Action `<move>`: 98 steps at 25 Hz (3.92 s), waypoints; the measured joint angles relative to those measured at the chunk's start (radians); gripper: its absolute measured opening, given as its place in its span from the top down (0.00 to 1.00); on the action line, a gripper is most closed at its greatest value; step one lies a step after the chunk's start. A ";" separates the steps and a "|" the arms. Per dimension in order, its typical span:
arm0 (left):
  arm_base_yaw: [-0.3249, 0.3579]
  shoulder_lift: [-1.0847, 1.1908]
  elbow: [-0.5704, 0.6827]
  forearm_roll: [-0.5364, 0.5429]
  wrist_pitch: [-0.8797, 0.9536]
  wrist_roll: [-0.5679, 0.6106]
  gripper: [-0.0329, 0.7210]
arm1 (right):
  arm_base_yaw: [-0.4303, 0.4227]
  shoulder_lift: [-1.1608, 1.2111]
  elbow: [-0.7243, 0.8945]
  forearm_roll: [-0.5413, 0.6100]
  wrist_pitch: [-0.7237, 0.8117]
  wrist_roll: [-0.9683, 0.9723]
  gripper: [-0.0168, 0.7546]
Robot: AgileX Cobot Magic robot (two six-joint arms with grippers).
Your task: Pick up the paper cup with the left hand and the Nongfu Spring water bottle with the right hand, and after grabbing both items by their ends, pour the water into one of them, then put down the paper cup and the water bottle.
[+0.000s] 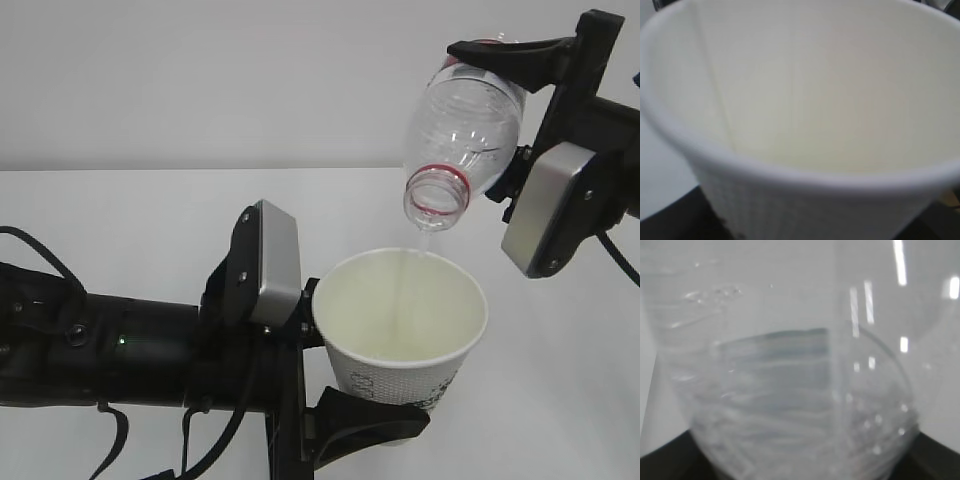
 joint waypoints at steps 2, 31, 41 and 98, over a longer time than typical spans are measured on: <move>0.000 0.000 0.000 0.002 0.000 0.000 0.23 | 0.000 0.000 0.000 0.000 0.000 -0.004 0.30; 0.000 0.000 0.000 0.005 0.000 0.000 0.23 | 0.000 0.000 0.000 0.000 -0.007 -0.006 0.30; 0.000 0.000 0.000 0.007 0.000 0.000 0.23 | 0.000 0.000 0.000 0.000 -0.007 -0.006 0.30; 0.000 0.000 0.000 0.046 -0.017 0.000 0.24 | 0.000 0.000 0.000 0.007 -0.009 -0.026 0.30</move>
